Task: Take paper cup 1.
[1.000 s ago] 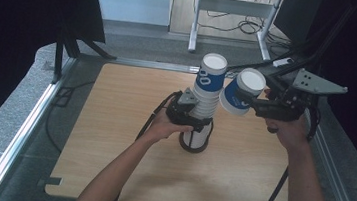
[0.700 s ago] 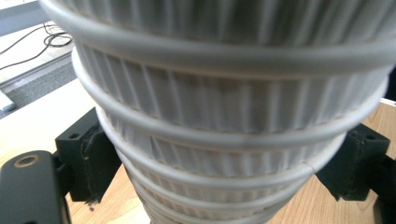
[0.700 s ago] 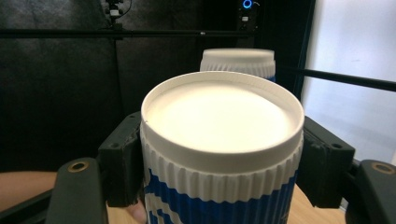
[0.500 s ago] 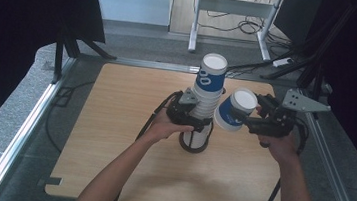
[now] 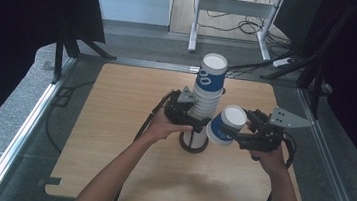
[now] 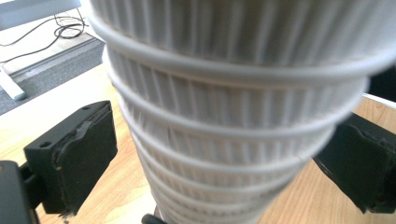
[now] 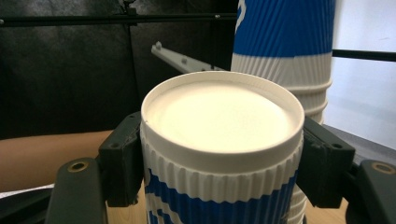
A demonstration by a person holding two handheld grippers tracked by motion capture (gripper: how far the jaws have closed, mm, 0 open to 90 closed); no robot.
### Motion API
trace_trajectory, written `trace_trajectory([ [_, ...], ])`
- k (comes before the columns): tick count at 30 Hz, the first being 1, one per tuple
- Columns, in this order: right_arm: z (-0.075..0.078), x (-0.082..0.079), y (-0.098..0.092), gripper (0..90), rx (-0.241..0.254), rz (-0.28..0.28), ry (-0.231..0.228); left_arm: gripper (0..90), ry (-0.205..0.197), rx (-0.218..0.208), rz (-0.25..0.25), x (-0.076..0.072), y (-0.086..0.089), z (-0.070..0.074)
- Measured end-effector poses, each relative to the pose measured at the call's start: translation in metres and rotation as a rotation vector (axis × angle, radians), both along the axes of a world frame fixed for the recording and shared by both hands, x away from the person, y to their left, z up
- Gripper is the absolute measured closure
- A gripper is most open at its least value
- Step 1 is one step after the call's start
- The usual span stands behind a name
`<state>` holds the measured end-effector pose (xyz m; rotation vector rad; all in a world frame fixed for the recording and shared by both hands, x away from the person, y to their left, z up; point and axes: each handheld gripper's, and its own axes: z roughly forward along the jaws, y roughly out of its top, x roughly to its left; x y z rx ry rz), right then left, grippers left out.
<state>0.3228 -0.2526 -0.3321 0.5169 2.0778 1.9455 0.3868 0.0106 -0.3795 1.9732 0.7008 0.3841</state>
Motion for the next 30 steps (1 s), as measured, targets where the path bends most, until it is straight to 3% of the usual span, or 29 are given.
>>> trace_trajectory([
  [4,-0.011,-0.005,0.0,27.9,0.004,0.005,0.011,3.0,-0.008,0.005,0.006,-0.008,0.008,0.001],
  [9,-0.031,-0.011,0.0,27.9,0.012,0.004,0.037,5.1,-0.045,0.025,0.051,-0.021,0.02,-0.006],
  [13,-0.04,-0.016,0.0,28.0,0.009,-0.007,0.03,7.0,-0.049,0.008,0.068,-0.031,0.035,-0.014],
  [18,-0.049,-0.021,0.006,27.9,-0.032,-0.003,0.024,8.8,-0.064,-0.029,0.074,-0.047,0.054,-0.021],
  [23,-0.062,-0.025,0.011,27.8,-0.035,0.001,0.036,10.0,-0.088,-0.032,0.096,-0.066,0.07,-0.033],
  [30,-0.082,-0.024,0.019,27.9,-0.042,-0.001,0.065,10.0,-0.066,-0.069,0.091,-0.085,0.089,-0.047],
])
